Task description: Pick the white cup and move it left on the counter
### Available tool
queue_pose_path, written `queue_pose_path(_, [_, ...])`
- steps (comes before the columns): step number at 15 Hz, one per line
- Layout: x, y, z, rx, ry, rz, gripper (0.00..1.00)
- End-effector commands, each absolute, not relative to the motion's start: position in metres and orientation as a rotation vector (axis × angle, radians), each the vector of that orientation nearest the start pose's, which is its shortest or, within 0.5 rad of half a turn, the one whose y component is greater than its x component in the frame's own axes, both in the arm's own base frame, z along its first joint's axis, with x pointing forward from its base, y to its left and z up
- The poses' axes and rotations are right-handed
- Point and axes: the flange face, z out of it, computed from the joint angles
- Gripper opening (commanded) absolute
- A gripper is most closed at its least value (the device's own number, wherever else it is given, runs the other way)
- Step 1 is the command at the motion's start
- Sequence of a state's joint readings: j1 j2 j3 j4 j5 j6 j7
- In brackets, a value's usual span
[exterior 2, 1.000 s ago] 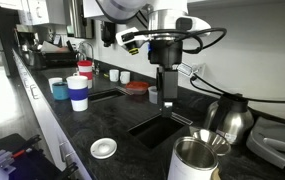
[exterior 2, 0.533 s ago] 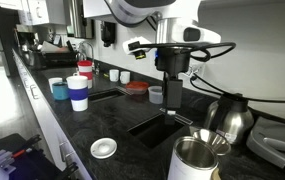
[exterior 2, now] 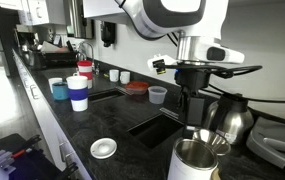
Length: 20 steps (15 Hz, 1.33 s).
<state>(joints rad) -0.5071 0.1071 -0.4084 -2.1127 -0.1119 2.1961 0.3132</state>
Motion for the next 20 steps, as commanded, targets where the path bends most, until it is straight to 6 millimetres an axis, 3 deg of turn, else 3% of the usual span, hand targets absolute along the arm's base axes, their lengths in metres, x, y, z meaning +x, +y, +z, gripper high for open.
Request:
queue_pose_path(1, [0.357, -0.461, 0.36, -2.728, 1.791, 0.071, 1.0])
queue_pose_path(4, [0.361, -0.469, 0.351, -2.734, 1.788, 0.107, 1.0])
queue_pose_path(13, [0.332, -0.483, 0.331, -2.681, 1.843, 0.252, 0.99])
queue_pose_path(14, [0.332, -0.482, 0.331, -2.676, 1.845, 0.255, 0.74])
queue_pose_path(15, [0.333, -0.482, 0.33, -2.668, 1.849, 0.26, 0.74])
queue_pose_path(20, [0.339, -0.476, 0.33, -2.651, 1.846, 0.262, 0.38])
